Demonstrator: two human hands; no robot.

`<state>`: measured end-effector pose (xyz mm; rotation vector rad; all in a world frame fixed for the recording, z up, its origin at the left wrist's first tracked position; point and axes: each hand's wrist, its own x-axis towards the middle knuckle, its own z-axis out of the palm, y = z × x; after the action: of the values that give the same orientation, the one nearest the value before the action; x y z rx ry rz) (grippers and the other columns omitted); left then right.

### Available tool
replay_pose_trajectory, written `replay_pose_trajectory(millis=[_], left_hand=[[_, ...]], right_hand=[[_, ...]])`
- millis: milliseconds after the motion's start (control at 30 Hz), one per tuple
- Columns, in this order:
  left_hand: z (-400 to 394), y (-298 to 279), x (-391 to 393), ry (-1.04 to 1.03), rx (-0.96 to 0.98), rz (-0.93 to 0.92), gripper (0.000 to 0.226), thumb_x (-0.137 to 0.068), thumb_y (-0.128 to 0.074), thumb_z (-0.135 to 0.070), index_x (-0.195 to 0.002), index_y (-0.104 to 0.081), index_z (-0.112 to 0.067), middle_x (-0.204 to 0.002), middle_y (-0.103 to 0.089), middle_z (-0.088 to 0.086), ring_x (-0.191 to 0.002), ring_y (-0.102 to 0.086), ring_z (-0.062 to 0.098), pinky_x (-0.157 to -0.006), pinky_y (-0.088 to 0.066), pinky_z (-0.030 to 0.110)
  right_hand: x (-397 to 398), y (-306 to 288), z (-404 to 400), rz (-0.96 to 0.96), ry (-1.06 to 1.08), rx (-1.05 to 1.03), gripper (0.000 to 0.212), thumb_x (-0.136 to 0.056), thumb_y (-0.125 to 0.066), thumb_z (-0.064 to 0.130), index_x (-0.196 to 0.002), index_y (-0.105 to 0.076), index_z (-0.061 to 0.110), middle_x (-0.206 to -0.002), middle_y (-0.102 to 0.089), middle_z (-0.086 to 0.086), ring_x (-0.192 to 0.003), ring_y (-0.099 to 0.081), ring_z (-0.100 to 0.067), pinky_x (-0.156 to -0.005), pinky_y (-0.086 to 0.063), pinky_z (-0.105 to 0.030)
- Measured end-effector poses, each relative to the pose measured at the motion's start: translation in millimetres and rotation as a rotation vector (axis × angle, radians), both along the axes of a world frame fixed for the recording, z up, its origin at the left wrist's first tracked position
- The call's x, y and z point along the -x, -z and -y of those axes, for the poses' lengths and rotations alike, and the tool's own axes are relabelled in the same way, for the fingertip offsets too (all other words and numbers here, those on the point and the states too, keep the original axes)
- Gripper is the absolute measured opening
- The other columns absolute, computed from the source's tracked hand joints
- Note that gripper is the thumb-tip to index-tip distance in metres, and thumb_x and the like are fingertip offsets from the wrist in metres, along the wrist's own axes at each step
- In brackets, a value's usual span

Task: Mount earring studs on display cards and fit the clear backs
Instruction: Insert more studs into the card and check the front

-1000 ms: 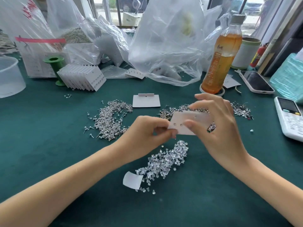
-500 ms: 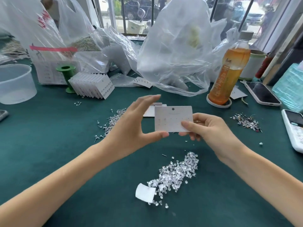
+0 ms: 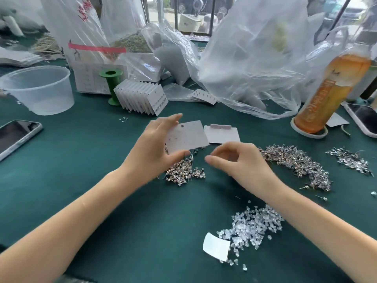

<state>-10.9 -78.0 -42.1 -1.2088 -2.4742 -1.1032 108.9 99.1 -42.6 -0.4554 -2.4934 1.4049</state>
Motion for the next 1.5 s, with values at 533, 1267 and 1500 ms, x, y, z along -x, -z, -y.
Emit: replay_pose_trajectory(millis=[533, 1267, 1500], left_hand=[[-1.7, 10.4, -5.4, 0.023, 0.028, 0.005, 0.080, -0.072, -0.079, -0.025, -0.140, -0.037, -0.020, -0.123, -0.053, 0.001, -0.118, -0.045, 0.014, -0.097, -0.024, 0.005], [-5.8, 8.4, -25.4, 0.309, 0.053, 0.081, 0.083, -0.072, -0.080, -0.034, -0.140, -0.036, -0.016, -0.121, -0.057, 0.000, -0.118, -0.051, 0.010, -0.104, -0.037, 0.025], [-6.4, 9.6, -26.9, 0.321, 0.060, 0.086, 0.083, -0.072, -0.078, -0.038, -0.141, -0.036, -0.018, -0.121, -0.057, -0.002, -0.117, -0.050, 0.009, -0.103, -0.037, 0.024]], right_hand=[[-7.0, 4.7, 13.7, 0.002, -0.160, -0.382, 0.006, -0.078, -0.074, 0.031, -0.073, -0.071, 0.030, -0.059, -0.057, 0.029, -0.059, -0.052, -0.001, -0.057, -0.034, -0.019], [-10.2, -16.9, 6.7, -0.172, -0.114, -0.431, 0.014, -0.076, -0.073, 0.009, -0.070, -0.066, 0.019, -0.052, -0.043, 0.008, -0.053, -0.042, -0.007, -0.054, -0.033, -0.010], [-10.8, -17.8, 10.8, -0.190, -0.134, -0.483, 0.015, -0.076, -0.073, 0.006, -0.072, -0.065, 0.019, -0.054, -0.041, 0.012, -0.056, -0.045, 0.000, -0.056, -0.033, -0.008]])
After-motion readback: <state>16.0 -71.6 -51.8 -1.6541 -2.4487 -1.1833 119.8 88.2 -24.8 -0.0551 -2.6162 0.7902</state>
